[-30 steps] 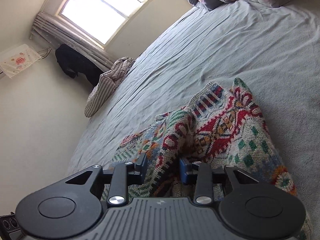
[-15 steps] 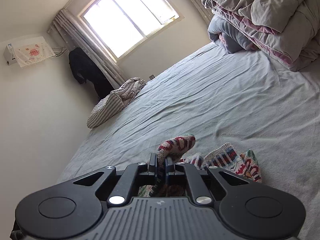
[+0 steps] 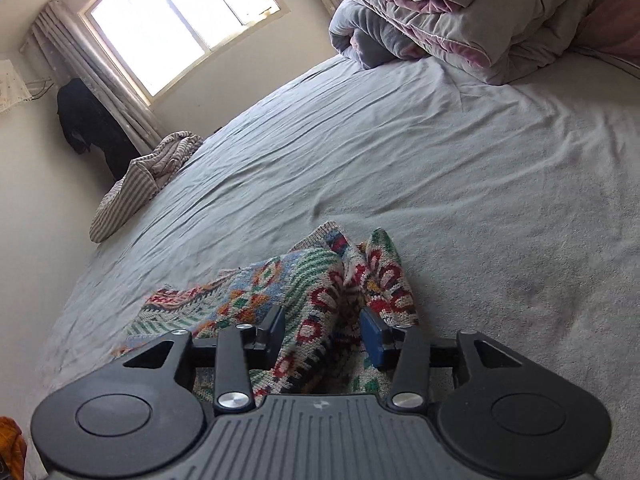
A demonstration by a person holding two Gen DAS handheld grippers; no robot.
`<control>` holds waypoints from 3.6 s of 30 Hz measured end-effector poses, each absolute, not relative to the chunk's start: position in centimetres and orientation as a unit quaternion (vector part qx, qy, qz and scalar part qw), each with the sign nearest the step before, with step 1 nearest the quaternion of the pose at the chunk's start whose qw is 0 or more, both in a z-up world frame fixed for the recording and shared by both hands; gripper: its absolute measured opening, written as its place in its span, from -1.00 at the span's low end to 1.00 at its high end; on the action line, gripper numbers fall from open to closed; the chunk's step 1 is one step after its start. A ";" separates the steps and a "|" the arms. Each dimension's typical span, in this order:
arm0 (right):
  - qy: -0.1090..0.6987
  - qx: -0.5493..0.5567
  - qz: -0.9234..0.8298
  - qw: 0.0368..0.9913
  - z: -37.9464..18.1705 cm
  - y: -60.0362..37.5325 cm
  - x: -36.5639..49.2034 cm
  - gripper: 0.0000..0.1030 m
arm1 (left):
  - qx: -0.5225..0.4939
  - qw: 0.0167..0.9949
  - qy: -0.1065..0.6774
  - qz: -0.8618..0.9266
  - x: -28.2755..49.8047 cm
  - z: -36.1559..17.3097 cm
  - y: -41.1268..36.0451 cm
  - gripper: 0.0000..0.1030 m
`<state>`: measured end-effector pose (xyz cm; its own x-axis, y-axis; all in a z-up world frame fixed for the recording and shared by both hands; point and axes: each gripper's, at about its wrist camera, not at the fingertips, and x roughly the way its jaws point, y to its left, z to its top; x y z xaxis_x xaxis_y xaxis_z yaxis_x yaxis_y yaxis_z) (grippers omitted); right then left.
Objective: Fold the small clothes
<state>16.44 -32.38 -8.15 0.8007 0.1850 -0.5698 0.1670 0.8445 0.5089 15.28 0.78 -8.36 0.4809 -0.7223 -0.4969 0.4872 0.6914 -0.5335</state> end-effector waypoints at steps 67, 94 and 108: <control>0.314 0.089 -0.020 0.945 -8.3 -28.9 19.0 0.00 | -0.165 0.846 0.331 -0.383 15.1 -8.1 -1.0 0.44; 0.387 0.360 0.111 0.842 -11.6 -39.1 15.2 0.87 | -0.354 0.747 0.433 -0.359 23.4 -12.9 -0.6 0.61; 0.353 0.405 0.146 0.831 -11.1 -35.3 17.7 -0.35 | -0.370 0.761 0.407 -0.344 24.2 -11.6 -1.2 -0.12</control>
<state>17.74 -35.26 -11.07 0.7087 0.5288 -0.4671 0.0426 0.6288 0.7764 24.17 -1.20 -11.55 0.4311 -0.8253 -0.3648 0.2218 0.4888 -0.8438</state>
